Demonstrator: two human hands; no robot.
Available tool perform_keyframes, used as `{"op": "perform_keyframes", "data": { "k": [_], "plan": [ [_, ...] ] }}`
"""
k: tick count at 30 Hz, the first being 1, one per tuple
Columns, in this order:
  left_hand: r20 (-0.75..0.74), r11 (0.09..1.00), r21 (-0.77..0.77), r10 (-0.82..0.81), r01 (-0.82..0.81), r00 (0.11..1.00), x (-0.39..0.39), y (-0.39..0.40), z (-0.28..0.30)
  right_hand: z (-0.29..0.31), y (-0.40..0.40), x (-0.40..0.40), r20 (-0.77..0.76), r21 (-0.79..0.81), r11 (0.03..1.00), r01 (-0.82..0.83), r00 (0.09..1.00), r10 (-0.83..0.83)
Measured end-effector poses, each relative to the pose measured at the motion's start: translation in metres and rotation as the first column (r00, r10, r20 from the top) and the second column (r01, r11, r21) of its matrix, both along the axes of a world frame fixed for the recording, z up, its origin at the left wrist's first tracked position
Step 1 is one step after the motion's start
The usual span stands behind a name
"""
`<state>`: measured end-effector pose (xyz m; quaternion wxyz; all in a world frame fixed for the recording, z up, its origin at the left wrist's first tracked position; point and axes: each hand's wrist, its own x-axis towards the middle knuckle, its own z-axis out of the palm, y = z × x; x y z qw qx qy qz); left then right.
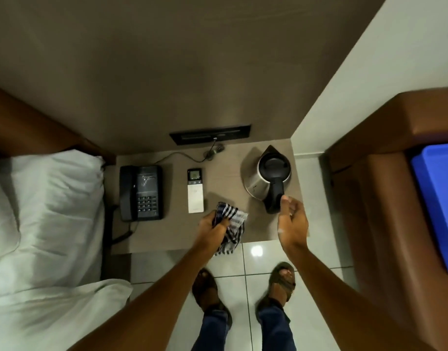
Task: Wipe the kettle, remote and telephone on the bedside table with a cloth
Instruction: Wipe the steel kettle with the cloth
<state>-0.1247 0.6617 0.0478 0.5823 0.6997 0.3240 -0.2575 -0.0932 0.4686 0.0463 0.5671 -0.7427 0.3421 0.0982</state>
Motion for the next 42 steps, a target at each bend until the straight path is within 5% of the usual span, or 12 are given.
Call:
{"op": "perform_keyframes", "data": {
  "k": [9,16,22,25,29,31,36,40,42],
  "plan": [
    [-0.066,0.870,-0.163,0.460,-0.465,0.885,0.021,-0.011,-0.016,-0.040,0.007,0.040,-0.052,0.060,0.998,-0.024,0.998,0.027],
    [0.102,0.851,-0.061,0.525,-0.522,0.845,0.024,-0.011,-0.005,-0.036,0.005,0.040,0.018,0.151,0.985,0.086,0.996,-0.089],
    [0.506,0.911,0.096,0.303,-0.401,0.808,0.028,-0.017,0.045,0.007,0.002,0.019,0.004,0.241,0.961,0.136,0.990,-0.141],
    [0.616,0.896,0.391,-0.084,-0.211,0.783,0.027,-0.037,0.061,0.031,0.006,0.011,-0.015,0.265,0.952,0.155,0.987,-0.157],
    [0.614,0.766,0.641,-0.548,0.046,0.568,0.004,-0.060,0.051,0.053,0.010,0.014,-0.068,0.290,0.930,0.225,0.974,-0.215],
    [0.601,0.738,0.672,-0.590,0.059,0.538,-0.008,-0.052,0.040,0.059,0.008,0.018,-0.090,0.318,0.918,0.236,0.972,-0.218],
    [0.610,0.772,0.634,-0.460,-0.048,0.645,0.017,-0.043,0.036,0.062,0.007,0.026,-0.091,0.366,0.891,0.269,0.963,-0.253],
    [0.538,0.619,0.780,-0.736,0.088,0.410,0.005,-0.056,0.029,0.070,0.004,0.040,-0.066,0.462,0.838,0.289,0.954,-0.293],
    [0.510,0.596,0.798,-0.748,0.090,0.425,-0.008,-0.047,0.024,0.075,0.002,0.050,-0.032,0.480,0.837,0.261,0.959,-0.280]
  ]
}}
